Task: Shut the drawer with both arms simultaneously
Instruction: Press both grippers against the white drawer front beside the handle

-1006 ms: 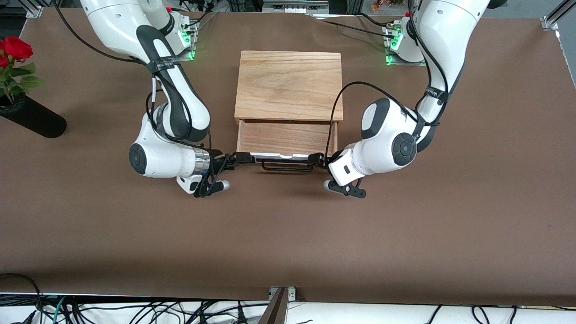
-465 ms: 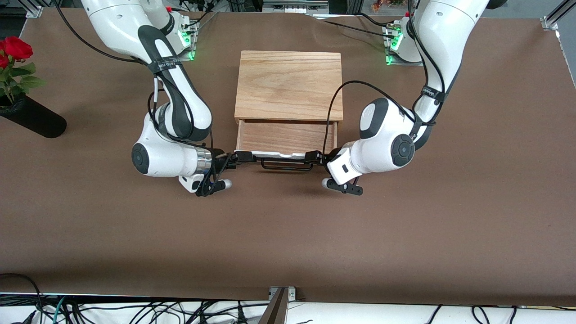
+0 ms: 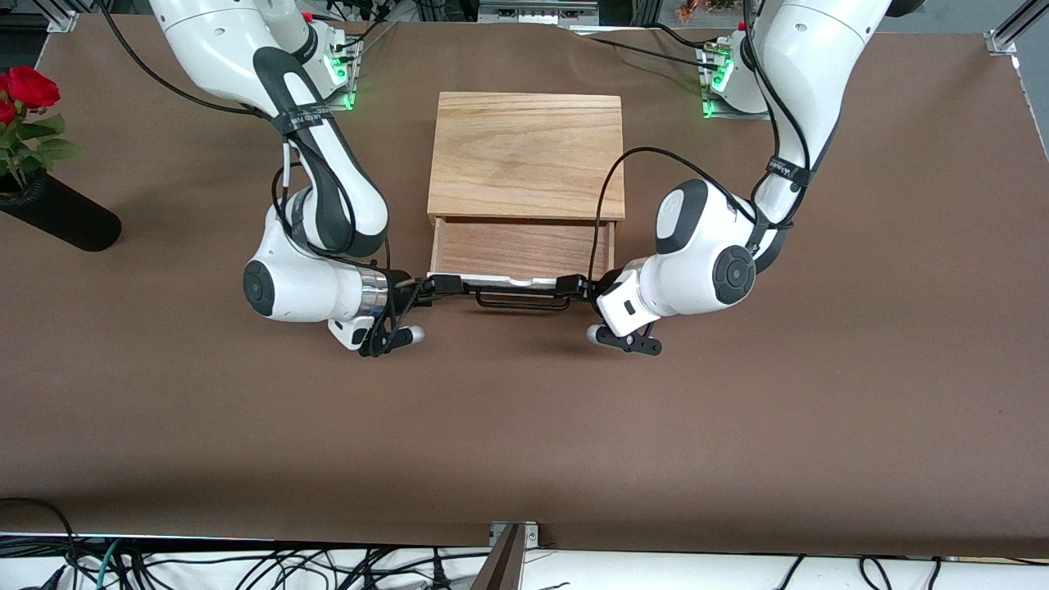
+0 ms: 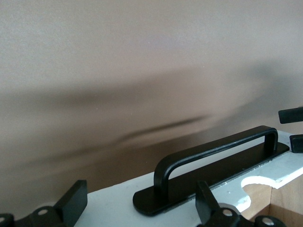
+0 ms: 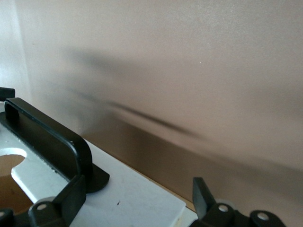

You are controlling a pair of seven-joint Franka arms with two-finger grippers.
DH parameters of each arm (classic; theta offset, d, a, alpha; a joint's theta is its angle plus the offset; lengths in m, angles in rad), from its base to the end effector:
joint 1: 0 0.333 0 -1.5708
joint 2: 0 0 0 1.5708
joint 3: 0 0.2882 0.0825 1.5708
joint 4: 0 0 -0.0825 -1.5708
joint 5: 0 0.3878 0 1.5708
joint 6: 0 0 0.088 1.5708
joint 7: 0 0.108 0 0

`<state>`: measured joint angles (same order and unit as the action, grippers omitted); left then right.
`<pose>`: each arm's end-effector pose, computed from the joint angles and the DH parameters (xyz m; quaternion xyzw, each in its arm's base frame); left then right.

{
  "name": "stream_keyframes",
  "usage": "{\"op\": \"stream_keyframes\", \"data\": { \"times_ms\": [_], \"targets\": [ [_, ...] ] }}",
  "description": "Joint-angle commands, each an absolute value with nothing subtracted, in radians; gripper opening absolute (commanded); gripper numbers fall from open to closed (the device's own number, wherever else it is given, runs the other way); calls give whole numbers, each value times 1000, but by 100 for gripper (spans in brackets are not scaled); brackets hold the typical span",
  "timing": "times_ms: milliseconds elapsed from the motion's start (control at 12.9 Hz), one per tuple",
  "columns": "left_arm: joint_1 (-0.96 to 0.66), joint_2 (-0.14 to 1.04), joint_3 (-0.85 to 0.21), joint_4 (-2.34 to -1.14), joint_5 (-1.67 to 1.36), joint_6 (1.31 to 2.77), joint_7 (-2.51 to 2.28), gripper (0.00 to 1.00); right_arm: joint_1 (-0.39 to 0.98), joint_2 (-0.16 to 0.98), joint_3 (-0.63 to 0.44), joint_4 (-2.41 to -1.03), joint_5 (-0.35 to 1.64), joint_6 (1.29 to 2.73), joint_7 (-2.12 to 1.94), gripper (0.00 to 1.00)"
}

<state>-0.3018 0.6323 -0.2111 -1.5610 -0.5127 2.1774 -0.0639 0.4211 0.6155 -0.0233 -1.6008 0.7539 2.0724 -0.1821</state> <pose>0.6016 -0.3391 0.2625 0.9621 -0.0518 -0.0821 0.2549 0.6061 0.2954 0.2447 -0.9477 -0.0760 0.0983 0.2939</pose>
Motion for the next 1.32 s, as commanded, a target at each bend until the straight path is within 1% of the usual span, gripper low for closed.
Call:
{"op": "stream_keyframes", "data": {
  "times_ms": [0, 387, 774, 1239],
  "targets": [
    [-296, 623, -225, -1608, -538, 2171, -32, 100, 425, 598, 0, -1652, 770, 2054, -195, 100],
    [-298, 620, -225, -1611, -538, 2166, -32, 100, 425, 588, 5, -1684, 770, 2046, -196, 100],
    [-298, 617, -229, -1612, -538, 2154, -34, 100, 410, 568, 0, -1674, 769, 2030, -215, 100],
    [-296, 592, -235, -1635, -538, 2121, -34, 100, 394, 554, 2, -1704, 769, 1956, -233, 100]
  ]
}}
